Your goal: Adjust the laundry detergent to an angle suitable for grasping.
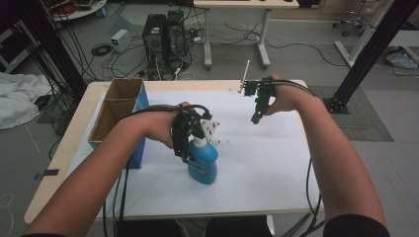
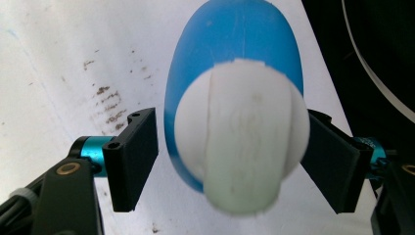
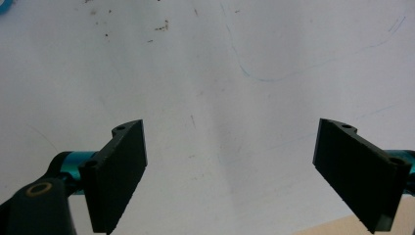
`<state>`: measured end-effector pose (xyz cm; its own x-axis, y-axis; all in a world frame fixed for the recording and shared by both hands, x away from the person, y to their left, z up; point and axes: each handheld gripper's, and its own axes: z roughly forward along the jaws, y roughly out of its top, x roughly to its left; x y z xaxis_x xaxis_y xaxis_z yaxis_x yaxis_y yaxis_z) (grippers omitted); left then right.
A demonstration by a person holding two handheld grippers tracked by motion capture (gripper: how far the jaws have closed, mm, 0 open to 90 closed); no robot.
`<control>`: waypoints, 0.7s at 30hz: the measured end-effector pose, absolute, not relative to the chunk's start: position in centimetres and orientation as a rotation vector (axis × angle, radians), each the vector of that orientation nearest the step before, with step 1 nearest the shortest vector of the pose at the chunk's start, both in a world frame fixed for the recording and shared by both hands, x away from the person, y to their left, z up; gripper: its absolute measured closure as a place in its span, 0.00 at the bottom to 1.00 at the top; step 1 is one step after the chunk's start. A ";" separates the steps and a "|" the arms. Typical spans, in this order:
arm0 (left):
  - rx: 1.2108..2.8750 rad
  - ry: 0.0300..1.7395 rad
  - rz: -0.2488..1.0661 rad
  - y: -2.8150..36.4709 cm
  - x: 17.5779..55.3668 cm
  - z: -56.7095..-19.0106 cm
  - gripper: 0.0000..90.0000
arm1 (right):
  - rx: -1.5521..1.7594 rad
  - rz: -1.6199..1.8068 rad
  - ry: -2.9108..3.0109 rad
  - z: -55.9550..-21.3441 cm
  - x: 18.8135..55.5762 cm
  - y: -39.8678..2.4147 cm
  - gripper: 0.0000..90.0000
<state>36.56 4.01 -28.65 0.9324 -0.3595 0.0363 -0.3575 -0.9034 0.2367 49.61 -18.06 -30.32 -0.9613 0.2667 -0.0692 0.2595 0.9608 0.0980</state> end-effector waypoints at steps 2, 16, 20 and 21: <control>2.859 -0.518 -0.004 4.3 36.6 -28.4 0.28 | 0.407 0.131 3.030 -30.3 49.6 -18.0 0.13; 2.930 -0.379 0.047 7.1 36.5 -26.8 0.25 | 0.391 0.125 3.028 -29.8 48.9 -17.6 0.13; 2.948 -0.349 0.048 7.6 36.4 -26.4 0.25 | 0.373 0.141 3.025 -29.6 48.8 -17.5 0.13; 2.948 -0.349 0.048 7.6 36.4 -26.4 0.24 | 0.373 0.141 3.025 -29.6 48.8 -17.5 0.13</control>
